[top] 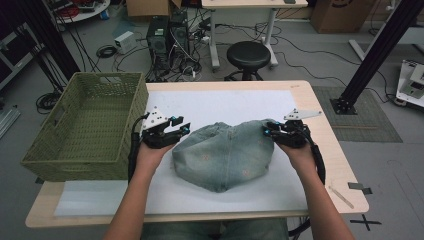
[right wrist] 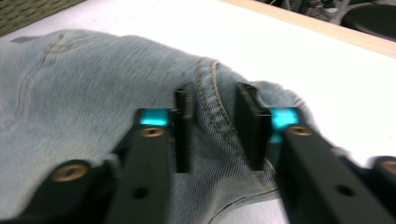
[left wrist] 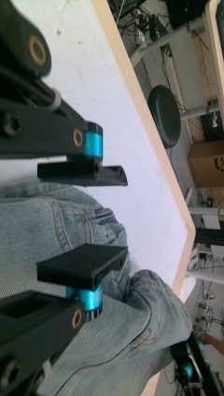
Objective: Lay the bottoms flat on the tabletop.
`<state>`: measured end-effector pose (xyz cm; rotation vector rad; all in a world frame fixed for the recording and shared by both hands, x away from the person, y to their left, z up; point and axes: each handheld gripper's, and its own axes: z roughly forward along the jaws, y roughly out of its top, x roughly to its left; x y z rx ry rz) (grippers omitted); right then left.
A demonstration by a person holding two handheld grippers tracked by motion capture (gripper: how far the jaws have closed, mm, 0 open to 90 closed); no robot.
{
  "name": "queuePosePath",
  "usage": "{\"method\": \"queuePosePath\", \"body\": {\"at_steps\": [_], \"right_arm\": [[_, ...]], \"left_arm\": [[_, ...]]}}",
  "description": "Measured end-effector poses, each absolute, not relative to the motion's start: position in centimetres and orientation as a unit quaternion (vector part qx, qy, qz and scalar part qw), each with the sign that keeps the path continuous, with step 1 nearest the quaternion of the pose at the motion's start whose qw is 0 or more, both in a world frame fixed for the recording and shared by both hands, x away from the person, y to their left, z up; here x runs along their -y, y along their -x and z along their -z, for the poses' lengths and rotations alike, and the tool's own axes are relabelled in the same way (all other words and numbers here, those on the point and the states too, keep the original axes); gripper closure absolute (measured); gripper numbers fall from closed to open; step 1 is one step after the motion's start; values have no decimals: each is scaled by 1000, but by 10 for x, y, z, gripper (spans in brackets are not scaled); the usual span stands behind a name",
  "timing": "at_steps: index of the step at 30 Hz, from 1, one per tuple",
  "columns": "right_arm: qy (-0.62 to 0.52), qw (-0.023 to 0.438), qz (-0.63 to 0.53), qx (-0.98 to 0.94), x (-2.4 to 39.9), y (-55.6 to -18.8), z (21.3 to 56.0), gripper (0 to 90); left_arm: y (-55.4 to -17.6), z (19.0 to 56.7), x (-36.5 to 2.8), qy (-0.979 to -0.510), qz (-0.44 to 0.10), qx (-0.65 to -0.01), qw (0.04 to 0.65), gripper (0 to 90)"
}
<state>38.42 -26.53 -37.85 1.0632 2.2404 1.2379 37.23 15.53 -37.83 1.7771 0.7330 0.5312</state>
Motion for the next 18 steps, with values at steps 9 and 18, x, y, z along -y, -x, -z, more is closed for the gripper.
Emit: {"method": "queuePosePath", "body": {"at_steps": [9,18], "right_arm": [[-382,198,-466,-773,302,-350,372,425],[-350,120,-455,-810,298,-342,414,398]], "left_arm": [[-360,385,-152,-751,-207,-301,551,389],[-346,392,-156,-754,-189,-291,557,353]]}}
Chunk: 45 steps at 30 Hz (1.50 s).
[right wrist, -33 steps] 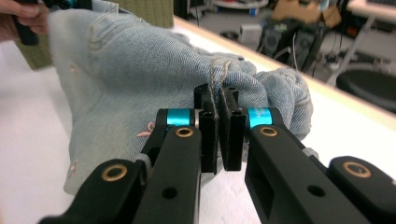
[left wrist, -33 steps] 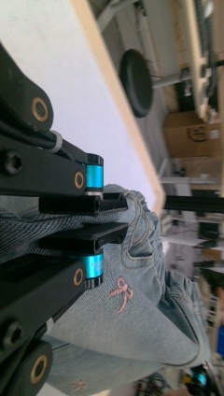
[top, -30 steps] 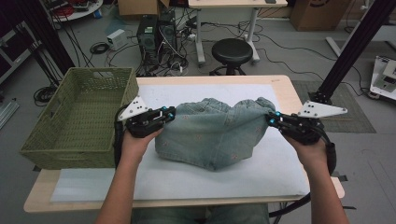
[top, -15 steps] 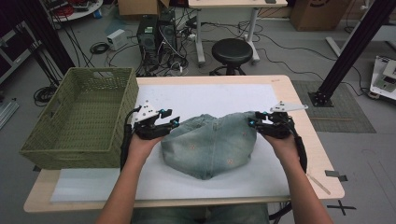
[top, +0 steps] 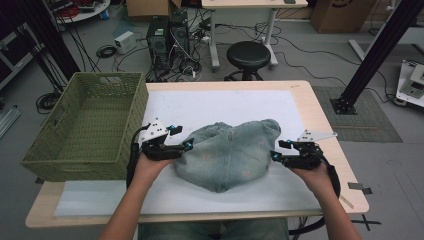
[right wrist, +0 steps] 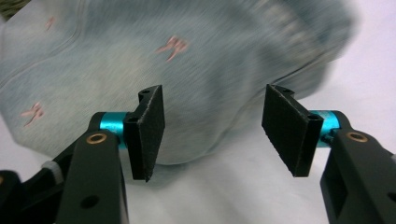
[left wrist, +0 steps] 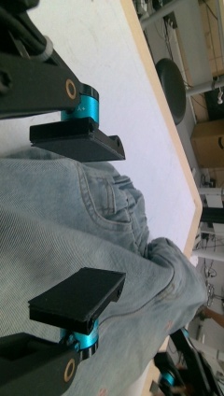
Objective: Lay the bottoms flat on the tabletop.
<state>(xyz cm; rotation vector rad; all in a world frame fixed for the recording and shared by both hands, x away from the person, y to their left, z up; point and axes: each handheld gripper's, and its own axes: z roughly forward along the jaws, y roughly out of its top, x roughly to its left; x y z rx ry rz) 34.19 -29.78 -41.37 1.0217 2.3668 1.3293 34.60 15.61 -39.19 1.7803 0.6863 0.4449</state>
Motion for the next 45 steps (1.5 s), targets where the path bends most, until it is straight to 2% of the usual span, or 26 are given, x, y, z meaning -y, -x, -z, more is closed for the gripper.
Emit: {"method": "queuePosePath", "body": {"at_steps": [2,6,7,9,16,21,26,28,32,39,41,42,45], "right_arm": [[-346,97,-446,-820,287,-345,424,447],[-332,87,-415,-842,271,-351,431,767],[-330,93,-413,-844,269,-352,429,823],[-328,100,-417,-842,268,-356,421,858],[-337,154,-451,-812,267,-379,376,867],[-392,172,-406,-807,266,-405,383,856],[-409,161,-402,-803,275,-402,394,666],[-413,172,-406,-797,283,-394,392,574],[-409,181,-420,-790,302,-370,390,526],[-379,139,-391,-827,296,-351,420,503],[-379,133,-373,-836,293,-352,428,513],[-376,131,-357,-845,292,-353,434,555],[-370,138,-337,-855,291,-355,441,758]], "left_arm": [[-343,393,-155,-758,-187,-286,556,353],[-341,396,-151,-765,-182,-276,554,349],[-342,396,-151,-766,-179,-274,553,349],[-343,396,-152,-765,-180,-276,553,349],[-345,396,-161,-756,-189,-289,556,349],[-346,399,-164,-754,-195,-294,553,349],[-346,403,-165,-756,-193,-298,550,349],[-346,404,-164,-756,-193,-299,549,349],[-345,405,-162,-758,-192,-298,547,346],[-344,409,-156,-763,-191,-301,539,346],[-344,411,-155,-768,-190,-299,534,345],[-344,412,-154,-770,-188,-300,531,344],[-345,419,-151,-779,-180,-303,518,343]]}}
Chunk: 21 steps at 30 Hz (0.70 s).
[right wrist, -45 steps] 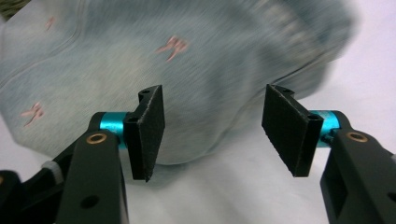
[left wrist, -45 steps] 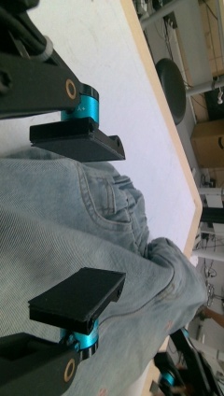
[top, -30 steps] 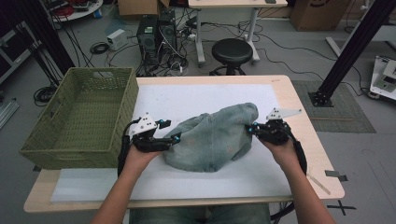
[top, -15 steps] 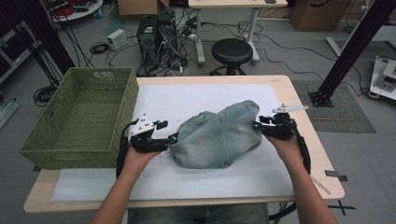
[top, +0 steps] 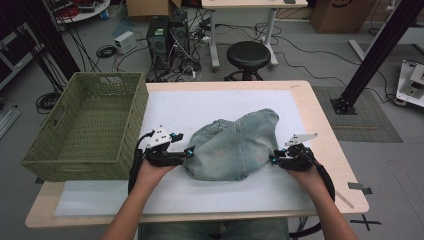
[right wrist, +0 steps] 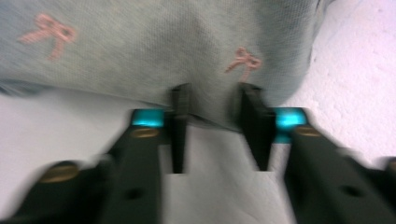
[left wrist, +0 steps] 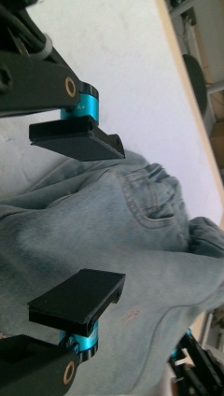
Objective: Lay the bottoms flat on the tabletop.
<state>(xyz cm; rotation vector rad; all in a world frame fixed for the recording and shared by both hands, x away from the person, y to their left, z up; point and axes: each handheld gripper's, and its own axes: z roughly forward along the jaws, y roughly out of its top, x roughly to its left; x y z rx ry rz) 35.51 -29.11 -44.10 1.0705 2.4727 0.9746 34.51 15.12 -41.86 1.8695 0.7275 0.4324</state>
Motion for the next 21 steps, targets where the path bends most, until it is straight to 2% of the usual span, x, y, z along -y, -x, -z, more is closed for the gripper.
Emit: {"method": "queuePosePath", "body": {"at_steps": [1,2,4,10,12,15,21], "right_arm": [[-371,139,-337,-854,293,-356,439,840],[-373,140,-339,-852,294,-356,438,874],[-374,143,-350,-847,298,-354,433,891],[-359,166,-359,-845,300,-351,425,900],[-356,174,-367,-841,301,-349,421,900],[-351,189,-390,-830,305,-346,409,900],[-330,225,-431,-809,310,-335,375,900]], "left_arm": [[-345,420,-150,-781,-177,-304,516,344],[-346,423,-149,-787,-173,-304,509,344],[-347,428,-146,-795,-160,-301,501,376],[-344,440,-130,-835,-150,-267,457,726],[-344,440,-128,-836,-154,-265,455,793],[-344,435,-132,-830,-151,-265,466,831],[-343,410,-148,-799,-173,-265,512,838]]}}
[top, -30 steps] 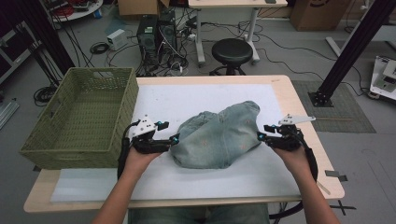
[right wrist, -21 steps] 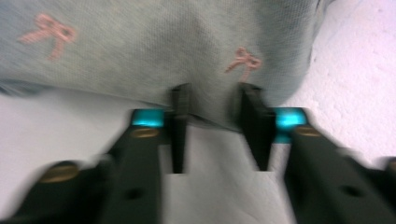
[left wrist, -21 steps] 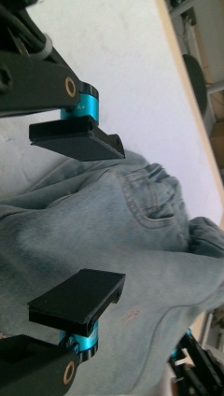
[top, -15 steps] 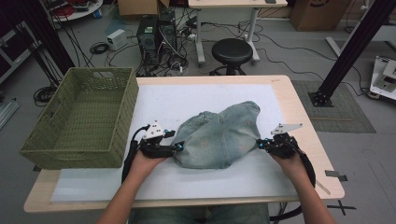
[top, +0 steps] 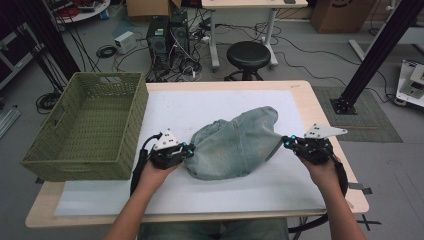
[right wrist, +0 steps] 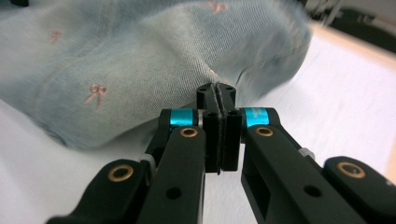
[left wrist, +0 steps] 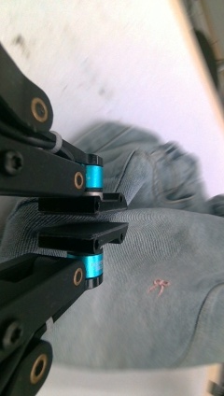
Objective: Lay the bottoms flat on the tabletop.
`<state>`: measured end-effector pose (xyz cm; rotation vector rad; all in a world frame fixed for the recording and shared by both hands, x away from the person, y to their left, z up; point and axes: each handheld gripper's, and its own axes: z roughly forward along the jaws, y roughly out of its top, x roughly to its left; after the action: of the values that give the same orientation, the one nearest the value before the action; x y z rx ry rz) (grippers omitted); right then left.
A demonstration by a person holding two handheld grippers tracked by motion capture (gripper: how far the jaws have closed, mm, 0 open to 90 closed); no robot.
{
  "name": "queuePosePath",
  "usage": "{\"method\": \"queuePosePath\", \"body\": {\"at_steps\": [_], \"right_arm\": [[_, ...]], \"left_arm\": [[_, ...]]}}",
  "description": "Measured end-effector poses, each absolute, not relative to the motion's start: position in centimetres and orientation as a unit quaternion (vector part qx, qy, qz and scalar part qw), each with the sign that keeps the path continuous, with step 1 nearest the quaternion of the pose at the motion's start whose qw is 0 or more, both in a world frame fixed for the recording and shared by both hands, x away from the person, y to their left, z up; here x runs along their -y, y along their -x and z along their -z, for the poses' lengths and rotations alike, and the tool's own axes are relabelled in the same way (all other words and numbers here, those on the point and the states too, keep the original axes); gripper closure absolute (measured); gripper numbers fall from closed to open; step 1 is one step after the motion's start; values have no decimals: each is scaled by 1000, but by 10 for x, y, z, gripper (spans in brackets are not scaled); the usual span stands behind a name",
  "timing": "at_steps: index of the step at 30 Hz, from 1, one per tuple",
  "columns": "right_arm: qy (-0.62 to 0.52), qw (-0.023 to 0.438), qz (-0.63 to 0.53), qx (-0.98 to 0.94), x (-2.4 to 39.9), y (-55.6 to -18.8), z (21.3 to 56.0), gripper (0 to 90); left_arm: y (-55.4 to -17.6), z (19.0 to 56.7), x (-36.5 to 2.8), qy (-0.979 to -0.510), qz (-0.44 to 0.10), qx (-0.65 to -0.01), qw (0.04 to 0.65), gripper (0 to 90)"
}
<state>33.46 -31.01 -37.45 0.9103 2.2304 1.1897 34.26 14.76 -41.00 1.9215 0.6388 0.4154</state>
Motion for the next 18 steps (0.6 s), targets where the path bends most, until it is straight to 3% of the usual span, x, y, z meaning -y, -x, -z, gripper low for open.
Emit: {"method": "queuePosePath", "body": {"at_steps": [5,8,11,12,18], "right_arm": [[-308,246,-458,-797,313,-324,348,900],[-303,180,-454,-818,313,-330,348,898],[-314,149,-439,-829,307,-339,369,885],[-320,136,-429,-834,303,-344,380,882],[-340,99,-401,-845,289,-358,414,834]], "left_arm": [[-340,385,-162,-770,-161,-258,561,839],[-343,386,-168,-768,-157,-273,557,818],[-348,398,-170,-764,-159,-304,547,723],[-349,400,-170,-766,-159,-307,542,659],[-349,402,-166,-763,-162,-306,546,494]]}}
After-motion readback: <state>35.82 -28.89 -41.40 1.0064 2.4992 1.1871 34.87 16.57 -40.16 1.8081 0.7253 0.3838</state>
